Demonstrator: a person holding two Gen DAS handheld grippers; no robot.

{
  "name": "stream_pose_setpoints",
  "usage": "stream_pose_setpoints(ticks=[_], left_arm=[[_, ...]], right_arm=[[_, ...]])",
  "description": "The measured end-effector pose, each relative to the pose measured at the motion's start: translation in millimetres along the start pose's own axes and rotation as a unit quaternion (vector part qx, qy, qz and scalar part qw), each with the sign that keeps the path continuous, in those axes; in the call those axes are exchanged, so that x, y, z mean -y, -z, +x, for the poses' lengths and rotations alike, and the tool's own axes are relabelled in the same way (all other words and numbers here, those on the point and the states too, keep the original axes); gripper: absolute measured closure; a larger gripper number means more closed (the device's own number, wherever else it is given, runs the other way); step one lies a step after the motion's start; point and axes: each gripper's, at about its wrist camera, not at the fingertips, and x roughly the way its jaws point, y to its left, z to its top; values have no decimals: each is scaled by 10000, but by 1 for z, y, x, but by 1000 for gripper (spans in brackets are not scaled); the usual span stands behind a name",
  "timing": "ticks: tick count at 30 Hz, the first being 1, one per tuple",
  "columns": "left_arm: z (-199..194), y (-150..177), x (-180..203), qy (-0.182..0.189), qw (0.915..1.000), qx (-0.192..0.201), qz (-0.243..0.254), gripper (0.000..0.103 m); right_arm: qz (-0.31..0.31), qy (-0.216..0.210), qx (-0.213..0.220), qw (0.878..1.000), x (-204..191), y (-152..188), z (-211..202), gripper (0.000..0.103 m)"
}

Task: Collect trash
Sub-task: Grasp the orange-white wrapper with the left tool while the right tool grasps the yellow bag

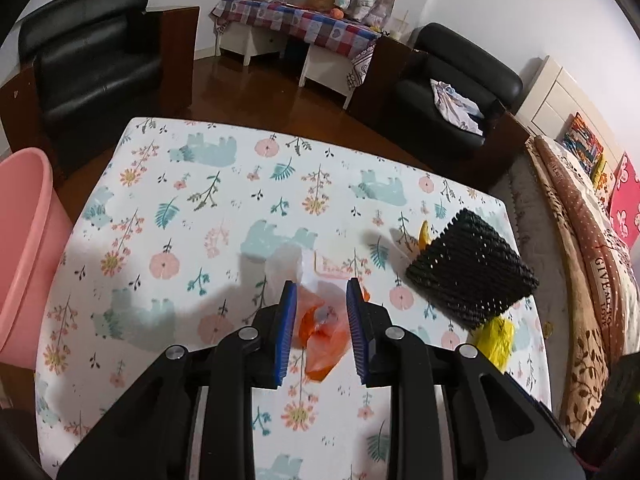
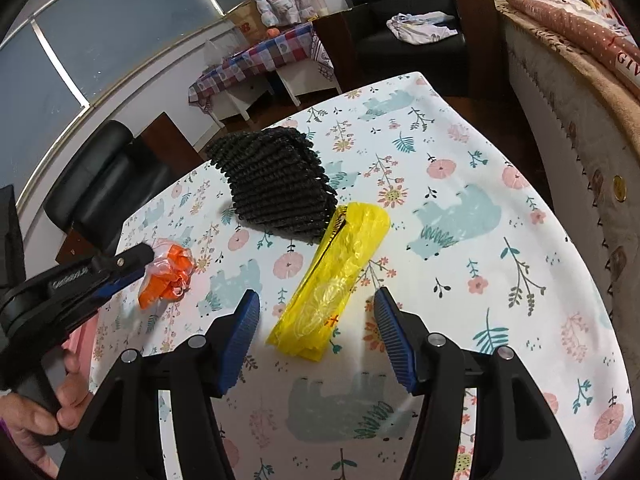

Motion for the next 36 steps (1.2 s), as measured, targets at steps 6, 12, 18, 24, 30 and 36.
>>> stream_pose_setpoints(ticks=[6, 12, 18, 24, 30, 36], left_arm=[[5, -3, 3, -156, 9999, 21, 61, 77], [4, 7, 10, -219, 9987, 69, 449, 77], [-9, 22, 8, -231, 9966, 282, 734, 85], [-24, 25, 2, -219, 9965, 424, 685, 102], [-51, 28, -7, -226, 9963, 611, 568, 102], [-79, 38, -23, -188, 9960, 769, 408, 102]], right_arm=[[-39, -17, -31, 10000, -3, 1, 3, 44], [-26, -33, -28, 10000, -3, 1, 3, 44], [6, -73, -20, 10000, -2, 1, 4, 44], [39, -130, -16, 9999, 1, 1, 4, 44], [71, -133, -11, 9999, 2, 1, 4, 47], [227, -108, 10, 9997, 7, 2, 3, 60]])
